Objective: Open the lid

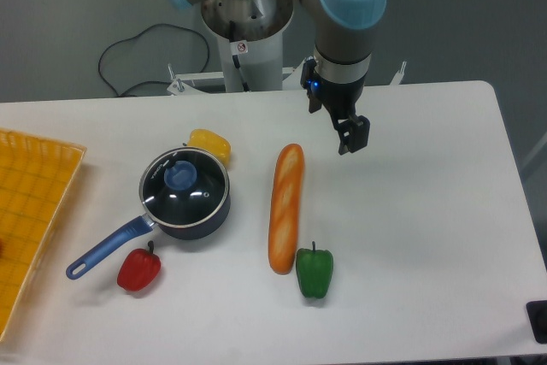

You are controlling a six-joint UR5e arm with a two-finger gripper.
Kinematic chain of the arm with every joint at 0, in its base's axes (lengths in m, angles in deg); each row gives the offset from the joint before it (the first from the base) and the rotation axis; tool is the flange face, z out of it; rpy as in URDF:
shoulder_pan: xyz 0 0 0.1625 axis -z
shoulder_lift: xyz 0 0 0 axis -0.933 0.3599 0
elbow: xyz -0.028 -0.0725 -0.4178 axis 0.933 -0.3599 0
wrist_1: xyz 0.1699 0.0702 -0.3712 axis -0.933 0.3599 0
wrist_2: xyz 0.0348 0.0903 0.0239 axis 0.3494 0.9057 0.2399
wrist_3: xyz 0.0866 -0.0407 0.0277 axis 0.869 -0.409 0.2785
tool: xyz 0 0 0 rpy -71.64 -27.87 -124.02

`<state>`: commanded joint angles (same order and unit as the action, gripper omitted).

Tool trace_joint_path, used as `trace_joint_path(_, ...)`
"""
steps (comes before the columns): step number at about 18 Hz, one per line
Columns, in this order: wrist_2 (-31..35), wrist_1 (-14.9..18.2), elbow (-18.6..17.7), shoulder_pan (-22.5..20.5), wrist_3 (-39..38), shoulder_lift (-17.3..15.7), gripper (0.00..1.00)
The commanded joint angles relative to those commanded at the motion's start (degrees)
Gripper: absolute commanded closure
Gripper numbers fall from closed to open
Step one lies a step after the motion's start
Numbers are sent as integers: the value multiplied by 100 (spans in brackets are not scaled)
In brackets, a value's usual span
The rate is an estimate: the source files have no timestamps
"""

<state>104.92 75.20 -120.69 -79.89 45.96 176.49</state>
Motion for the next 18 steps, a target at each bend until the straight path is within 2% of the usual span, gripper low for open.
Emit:
trace_joint_path(9,-9,-9,-79,9,17,-27,0)
trace_joint_path(13,-53,-17,-254,0,-9,-9,0)
trace_joint_path(18,-53,-9,-229,-9,-474,0,0)
